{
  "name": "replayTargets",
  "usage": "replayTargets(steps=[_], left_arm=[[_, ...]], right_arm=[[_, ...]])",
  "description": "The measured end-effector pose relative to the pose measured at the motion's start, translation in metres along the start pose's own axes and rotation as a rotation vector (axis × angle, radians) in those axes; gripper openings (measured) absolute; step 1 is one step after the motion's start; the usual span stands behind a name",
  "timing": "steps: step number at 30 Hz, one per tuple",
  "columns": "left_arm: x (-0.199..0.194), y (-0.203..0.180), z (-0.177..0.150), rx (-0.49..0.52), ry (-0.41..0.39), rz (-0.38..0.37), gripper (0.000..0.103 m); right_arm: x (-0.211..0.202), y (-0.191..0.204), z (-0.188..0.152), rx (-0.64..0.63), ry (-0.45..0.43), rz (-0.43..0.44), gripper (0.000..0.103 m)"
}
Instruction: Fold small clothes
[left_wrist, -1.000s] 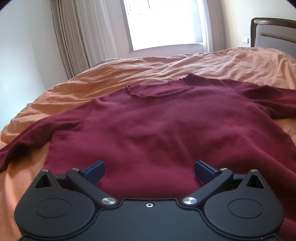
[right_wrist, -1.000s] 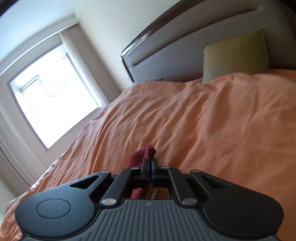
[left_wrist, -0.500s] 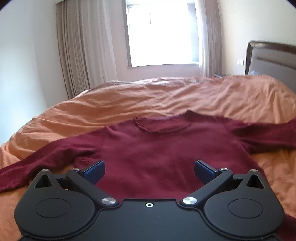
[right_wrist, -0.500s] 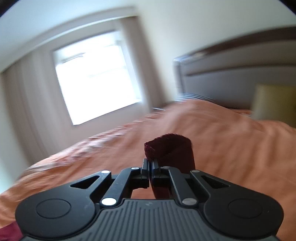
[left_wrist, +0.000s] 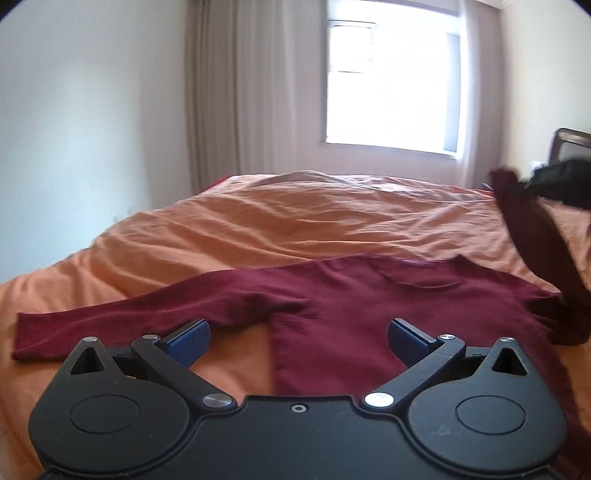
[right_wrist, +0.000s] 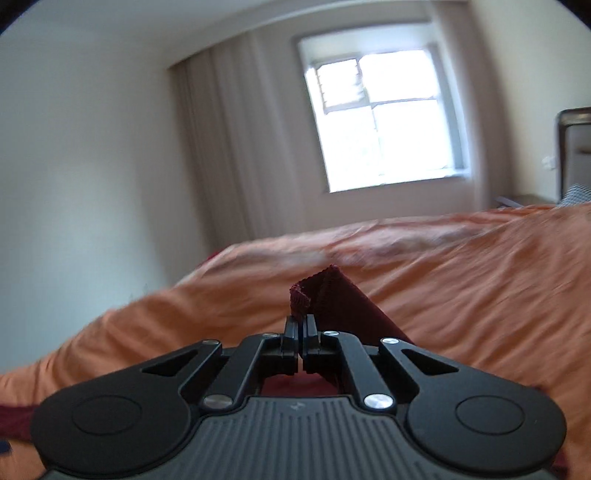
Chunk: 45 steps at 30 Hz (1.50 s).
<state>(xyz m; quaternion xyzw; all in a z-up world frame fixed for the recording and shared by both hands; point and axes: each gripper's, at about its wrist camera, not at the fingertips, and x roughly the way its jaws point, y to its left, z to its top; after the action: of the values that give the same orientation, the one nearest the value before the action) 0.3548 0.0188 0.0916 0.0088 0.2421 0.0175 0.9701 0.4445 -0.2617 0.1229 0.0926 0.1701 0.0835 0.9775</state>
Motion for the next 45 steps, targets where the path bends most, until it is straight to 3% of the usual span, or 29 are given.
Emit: replayTargets(steps=[5, 8, 9, 10, 12, 15, 16, 18, 21, 24, 31, 35, 37, 39, 40, 41, 45], left_arm=[[0.004, 0.023, -0.003, -0.019, 0.016, 0.067, 0.102], [0.007, 0.030, -0.008, -0.032, 0.023, 0.086, 0.102], [0.010, 0.032, -0.011, -0.034, 0.028, 0.091, 0.102], [0.013, 0.033, -0.013, -0.035, 0.033, 0.093, 0.102], [0.022, 0.031, -0.016, -0.038, 0.048, 0.091, 0.102], [0.038, 0.021, -0.019, -0.048, 0.063, 0.062, 0.102], [0.042, 0.016, -0.019, -0.053, 0.060, 0.040, 0.102], [0.052, 0.003, -0.018, -0.061, 0.053, -0.003, 0.102], [0.070, -0.023, -0.016, -0.057, 0.033, -0.118, 0.102], [0.092, -0.049, -0.014, -0.067, 0.025, -0.219, 0.102], [0.144, -0.089, -0.003, -0.081, 0.077, -0.338, 0.102], [0.174, -0.099, 0.004, -0.097, 0.154, -0.345, 0.085], [0.187, -0.097, 0.006, -0.145, 0.199, -0.378, 0.067], [0.194, -0.094, 0.007, -0.189, 0.233, -0.409, 0.020], [0.194, -0.095, 0.007, -0.192, 0.242, -0.401, 0.006], [0.191, -0.097, 0.007, -0.174, 0.243, -0.384, 0.001], [0.161, -0.107, 0.007, -0.039, 0.122, -0.405, 0.000]], right_arm=[[0.035, 0.041, -0.057, -0.077, 0.110, 0.040, 0.004], [0.037, 0.058, -0.086, -0.124, 0.183, 0.064, 0.012], [0.034, 0.056, -0.091, -0.134, 0.195, 0.080, 0.021], [0.031, 0.054, -0.093, -0.140, 0.202, 0.094, 0.041], [0.018, 0.041, -0.087, -0.127, 0.208, 0.118, 0.068], [-0.003, 0.008, -0.072, -0.101, 0.200, 0.162, 0.083], [-0.012, -0.004, -0.067, -0.097, 0.193, 0.157, 0.093], [-0.029, -0.033, -0.060, -0.103, 0.158, 0.108, 0.100], [-0.051, -0.077, -0.060, -0.135, 0.108, -0.030, 0.103], [-0.064, -0.126, -0.070, -0.078, 0.116, -0.144, 0.103], [-0.071, -0.205, -0.110, 0.116, 0.205, -0.221, 0.103], [-0.071, -0.218, -0.119, 0.158, 0.203, -0.199, 0.103], [-0.070, -0.217, -0.121, 0.156, 0.200, -0.194, 0.103], [-0.068, -0.215, -0.123, 0.149, 0.195, -0.185, 0.103], [-0.069, -0.215, -0.123, 0.146, 0.191, -0.183, 0.103], [-0.069, -0.214, -0.123, 0.143, 0.189, -0.184, 0.103], [-0.068, -0.212, -0.122, 0.135, 0.180, -0.184, 0.103]])
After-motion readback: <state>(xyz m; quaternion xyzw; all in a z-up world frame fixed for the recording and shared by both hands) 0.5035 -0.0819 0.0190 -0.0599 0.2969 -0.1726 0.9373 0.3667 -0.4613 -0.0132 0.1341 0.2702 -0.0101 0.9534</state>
